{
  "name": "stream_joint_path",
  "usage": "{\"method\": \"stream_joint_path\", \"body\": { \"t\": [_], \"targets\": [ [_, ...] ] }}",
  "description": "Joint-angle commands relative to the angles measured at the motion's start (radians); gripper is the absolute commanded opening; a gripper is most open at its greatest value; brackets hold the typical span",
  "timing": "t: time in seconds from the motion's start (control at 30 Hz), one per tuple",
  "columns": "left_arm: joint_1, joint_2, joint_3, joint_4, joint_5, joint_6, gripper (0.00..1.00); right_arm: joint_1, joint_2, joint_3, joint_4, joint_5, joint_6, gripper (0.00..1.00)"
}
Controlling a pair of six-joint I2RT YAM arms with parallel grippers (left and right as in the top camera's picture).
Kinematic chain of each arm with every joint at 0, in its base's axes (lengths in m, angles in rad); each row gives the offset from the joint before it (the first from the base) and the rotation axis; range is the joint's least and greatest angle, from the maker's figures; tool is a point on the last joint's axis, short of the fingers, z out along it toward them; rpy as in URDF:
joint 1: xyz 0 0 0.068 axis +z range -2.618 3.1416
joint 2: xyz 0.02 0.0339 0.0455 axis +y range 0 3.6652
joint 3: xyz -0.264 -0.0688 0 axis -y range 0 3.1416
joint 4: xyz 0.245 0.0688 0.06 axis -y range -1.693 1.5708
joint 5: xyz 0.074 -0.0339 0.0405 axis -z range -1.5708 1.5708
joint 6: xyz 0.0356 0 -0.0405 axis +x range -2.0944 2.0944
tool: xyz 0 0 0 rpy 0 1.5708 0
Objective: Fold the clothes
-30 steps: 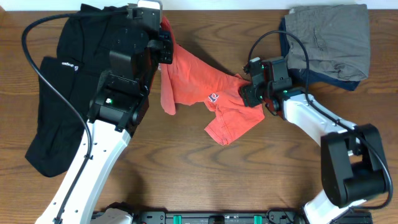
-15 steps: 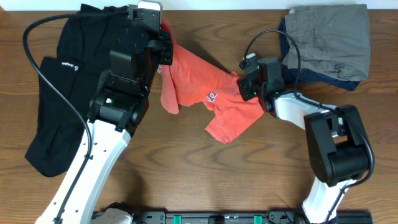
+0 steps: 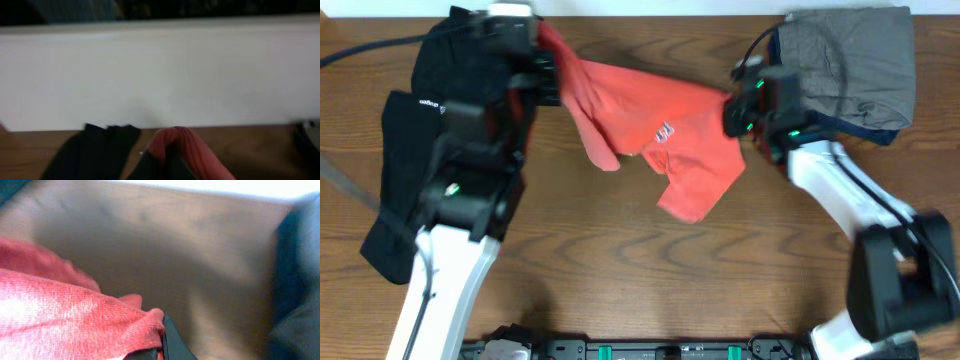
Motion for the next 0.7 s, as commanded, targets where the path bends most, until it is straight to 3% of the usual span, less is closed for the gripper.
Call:
{"method": "stream_joint_path", "body": {
  "t": [0.0,0.33,0.67],
  "targets": [
    [0.051,-0.092,0.007,-0.016,-0.016,0.009,0.06,-0.017,-0.142,0.084,-0.100,0.018,-0.057,0.01],
    [0.082,-0.174,0.007,-0.130,-0.016,-0.018,0.06,-0.017,-0.361,0.145,-0.384,0.070,-0.086,0.01],
    [0.087,-0.093,0.007,-0.399,-0.022,-0.039,0.06,-0.014,-0.314,0.144,-0.635,-0.073,-0.086,0.01]
  ]
}}
